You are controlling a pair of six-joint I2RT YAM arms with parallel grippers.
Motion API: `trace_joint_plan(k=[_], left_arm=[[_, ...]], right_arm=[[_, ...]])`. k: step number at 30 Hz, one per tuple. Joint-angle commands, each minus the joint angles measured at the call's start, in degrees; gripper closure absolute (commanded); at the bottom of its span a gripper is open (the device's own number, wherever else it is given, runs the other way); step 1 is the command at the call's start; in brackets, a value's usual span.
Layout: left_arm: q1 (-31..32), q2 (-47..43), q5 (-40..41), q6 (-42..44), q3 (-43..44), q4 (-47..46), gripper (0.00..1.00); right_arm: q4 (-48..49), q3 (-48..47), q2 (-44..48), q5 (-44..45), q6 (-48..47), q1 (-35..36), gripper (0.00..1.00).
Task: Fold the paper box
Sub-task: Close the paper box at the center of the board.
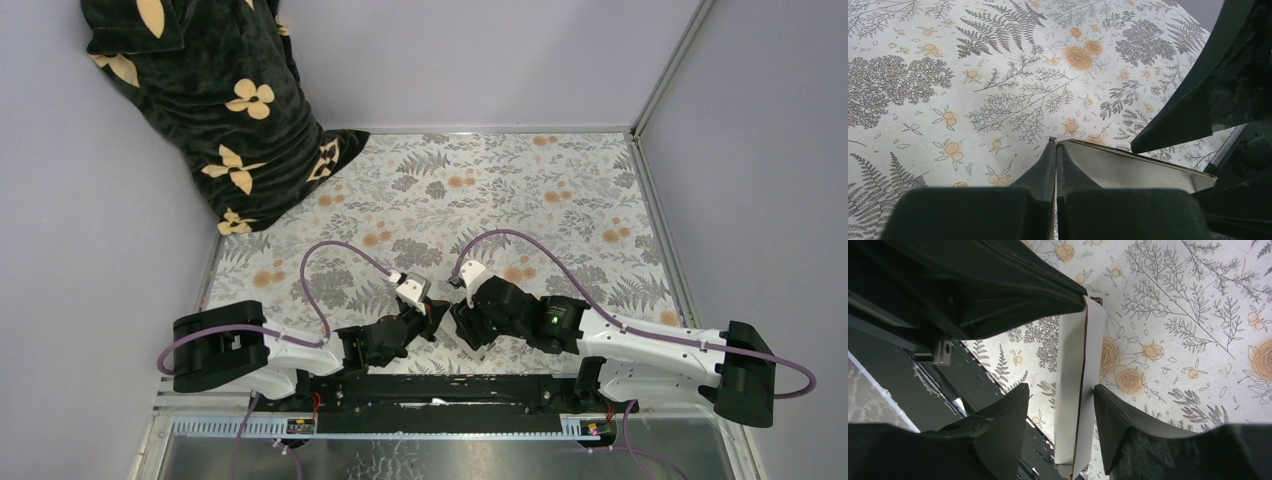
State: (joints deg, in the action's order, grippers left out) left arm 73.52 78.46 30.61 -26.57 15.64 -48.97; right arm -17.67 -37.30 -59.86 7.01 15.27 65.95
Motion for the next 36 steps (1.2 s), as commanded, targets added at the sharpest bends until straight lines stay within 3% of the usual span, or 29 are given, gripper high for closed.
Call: trace_joint_plan(k=[1,8,36], left_arm=[[0.3,3.3,-2.6,0.9,-1.5,8.3,1.0],[0.2,3.8,-2.7,0.9,-1.3,8.4,1.0],[0.2,4.2,-2.6,0.9,-0.1,10.2,1.0]], right_arm=[[1.7,-3.5,1.7,0.5,0.5,0.0,0.42],[1.3,-4.2,0.4,-1.7,0.8,0.1,0.46],[-0.4,-3.2,-4.9,4.1,2.1,3.3,0.62]])
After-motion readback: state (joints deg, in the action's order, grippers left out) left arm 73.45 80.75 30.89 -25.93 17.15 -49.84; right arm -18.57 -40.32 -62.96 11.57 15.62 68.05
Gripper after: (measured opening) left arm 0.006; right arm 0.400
